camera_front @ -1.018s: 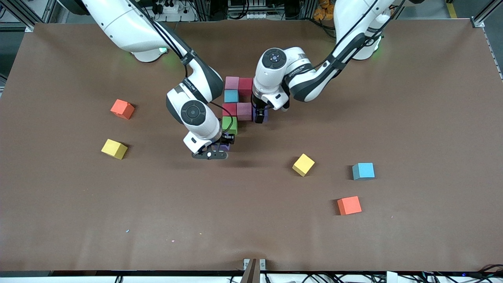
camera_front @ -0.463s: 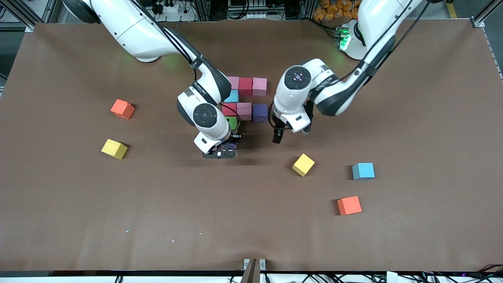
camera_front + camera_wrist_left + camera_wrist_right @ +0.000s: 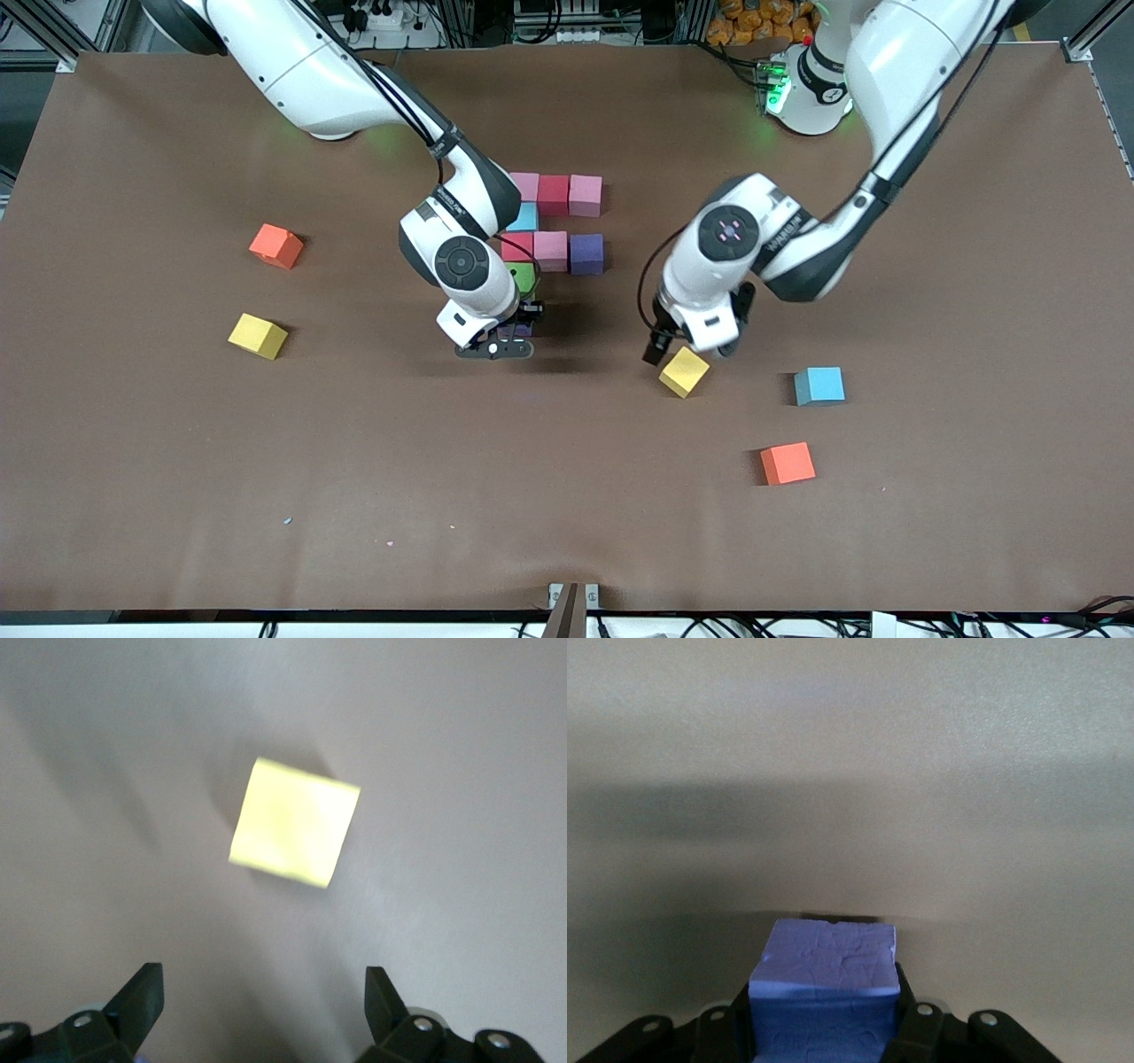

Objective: Arrange 11 blocks into digit 3
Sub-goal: 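Grasp the yellow cube with the left gripper while the right gripper holds purple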

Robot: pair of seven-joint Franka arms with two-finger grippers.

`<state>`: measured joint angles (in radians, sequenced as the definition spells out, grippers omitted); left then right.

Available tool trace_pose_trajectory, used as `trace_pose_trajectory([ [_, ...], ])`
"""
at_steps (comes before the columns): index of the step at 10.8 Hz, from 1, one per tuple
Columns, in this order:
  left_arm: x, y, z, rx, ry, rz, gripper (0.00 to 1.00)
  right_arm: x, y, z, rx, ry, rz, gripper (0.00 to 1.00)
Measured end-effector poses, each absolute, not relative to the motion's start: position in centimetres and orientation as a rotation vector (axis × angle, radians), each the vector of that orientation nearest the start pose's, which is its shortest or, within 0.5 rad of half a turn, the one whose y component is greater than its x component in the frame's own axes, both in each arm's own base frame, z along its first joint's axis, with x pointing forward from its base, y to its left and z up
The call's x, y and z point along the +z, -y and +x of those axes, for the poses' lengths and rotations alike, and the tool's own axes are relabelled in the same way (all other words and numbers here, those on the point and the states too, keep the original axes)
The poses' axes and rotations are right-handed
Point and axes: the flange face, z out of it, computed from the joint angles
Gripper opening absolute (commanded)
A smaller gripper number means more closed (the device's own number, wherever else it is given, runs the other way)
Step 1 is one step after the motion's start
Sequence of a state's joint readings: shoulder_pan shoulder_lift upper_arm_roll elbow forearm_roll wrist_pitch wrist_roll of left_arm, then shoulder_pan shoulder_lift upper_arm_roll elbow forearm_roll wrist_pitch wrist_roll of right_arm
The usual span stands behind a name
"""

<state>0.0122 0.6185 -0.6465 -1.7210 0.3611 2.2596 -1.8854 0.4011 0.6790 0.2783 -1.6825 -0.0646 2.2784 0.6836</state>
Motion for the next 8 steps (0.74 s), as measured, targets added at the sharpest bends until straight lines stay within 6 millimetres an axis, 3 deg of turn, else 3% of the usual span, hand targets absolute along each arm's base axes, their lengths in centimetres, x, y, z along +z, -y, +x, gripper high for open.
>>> trace_pose_trajectory([
  [3, 27.9, 33.5, 60.1, 0.089, 1.651, -2.772, 1.0, 20.6, -40.6, 53.5, 0.204, -0.023, -3.075, 0.19],
  [8, 25.3, 31.9, 60.9, 0.105, 1.426, -2.86, 1.0, 20.4, -40.7, 53.4, 0.21, -0.021, -3.077, 0.22],
])
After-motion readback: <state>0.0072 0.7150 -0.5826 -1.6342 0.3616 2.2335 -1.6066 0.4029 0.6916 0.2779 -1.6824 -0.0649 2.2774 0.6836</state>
